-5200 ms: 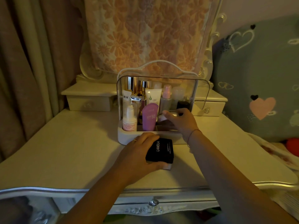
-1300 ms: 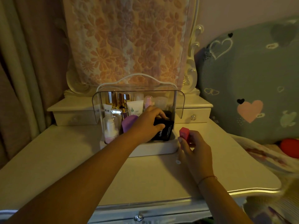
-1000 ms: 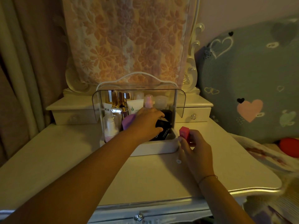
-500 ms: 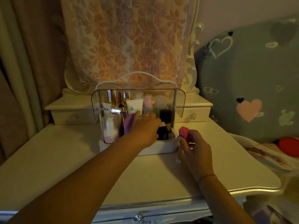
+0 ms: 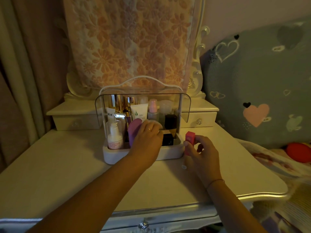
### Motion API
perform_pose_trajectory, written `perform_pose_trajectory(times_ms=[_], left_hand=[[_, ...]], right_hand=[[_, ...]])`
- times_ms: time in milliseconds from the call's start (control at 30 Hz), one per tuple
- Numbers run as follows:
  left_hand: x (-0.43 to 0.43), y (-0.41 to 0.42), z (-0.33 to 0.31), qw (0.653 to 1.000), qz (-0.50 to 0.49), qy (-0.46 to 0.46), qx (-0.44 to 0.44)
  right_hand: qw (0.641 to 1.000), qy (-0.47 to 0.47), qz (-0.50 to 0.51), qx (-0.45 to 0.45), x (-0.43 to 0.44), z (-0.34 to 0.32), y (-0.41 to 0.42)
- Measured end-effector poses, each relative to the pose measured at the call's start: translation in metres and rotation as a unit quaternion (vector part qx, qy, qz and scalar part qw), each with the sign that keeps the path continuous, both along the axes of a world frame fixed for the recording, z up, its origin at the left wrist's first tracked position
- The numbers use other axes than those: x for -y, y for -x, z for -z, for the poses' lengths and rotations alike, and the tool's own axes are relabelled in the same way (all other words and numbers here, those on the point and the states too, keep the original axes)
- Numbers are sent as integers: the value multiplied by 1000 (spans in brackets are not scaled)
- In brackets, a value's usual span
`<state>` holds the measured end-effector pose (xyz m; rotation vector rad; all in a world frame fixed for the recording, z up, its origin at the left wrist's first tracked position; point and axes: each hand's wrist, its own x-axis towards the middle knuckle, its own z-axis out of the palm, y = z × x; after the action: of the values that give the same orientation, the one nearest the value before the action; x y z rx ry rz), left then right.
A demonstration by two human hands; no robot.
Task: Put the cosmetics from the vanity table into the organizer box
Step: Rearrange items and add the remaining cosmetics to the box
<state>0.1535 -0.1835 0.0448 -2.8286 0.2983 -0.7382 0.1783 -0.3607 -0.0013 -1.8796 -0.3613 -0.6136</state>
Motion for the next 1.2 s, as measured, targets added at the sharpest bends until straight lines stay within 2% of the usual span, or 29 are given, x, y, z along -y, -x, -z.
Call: perform_pose_trajectory(times_ms=[167,233,300,400,500,600,633,667,733,900,1200], left_hand=[[-7,37,23,992,83,46,88],[-20,50,31,977,93,119,151],[-38,59,36,955,52,221,191],[-68,63,39,894,-53,375,237],[-90,58,43,823,-92,501,254],[-101,48,53,741,-100,649,139],[-103,45,56,724,-97,678,89],[-105,43,58,721,-89,686,43],[-104,43,61,736,-65,673,-7],[-101,44,61,751,-29,659,-1],[-105,41,65,760,-47,648,1]], right_hand=[[997,-34,-55,-38,4,-10,-9],[990,-81,-79,-78,1,-16,-14],[982,-116,-106,-99,-2,-21,-19],[981,-100,-131,-107,-4,-25,-27],[979,-81,-150,-110,-6,-30,-37],[976,-61,-165,-128,-7,-38,-48],[975,-50,-172,-131,-8,-40,-52],[973,-37,-181,-137,-8,-41,-55],[967,-4,-201,-157,-9,-42,-59],[963,113,-186,-160,-9,-39,-63],[958,113,-165,-206,-3,-29,-62]])
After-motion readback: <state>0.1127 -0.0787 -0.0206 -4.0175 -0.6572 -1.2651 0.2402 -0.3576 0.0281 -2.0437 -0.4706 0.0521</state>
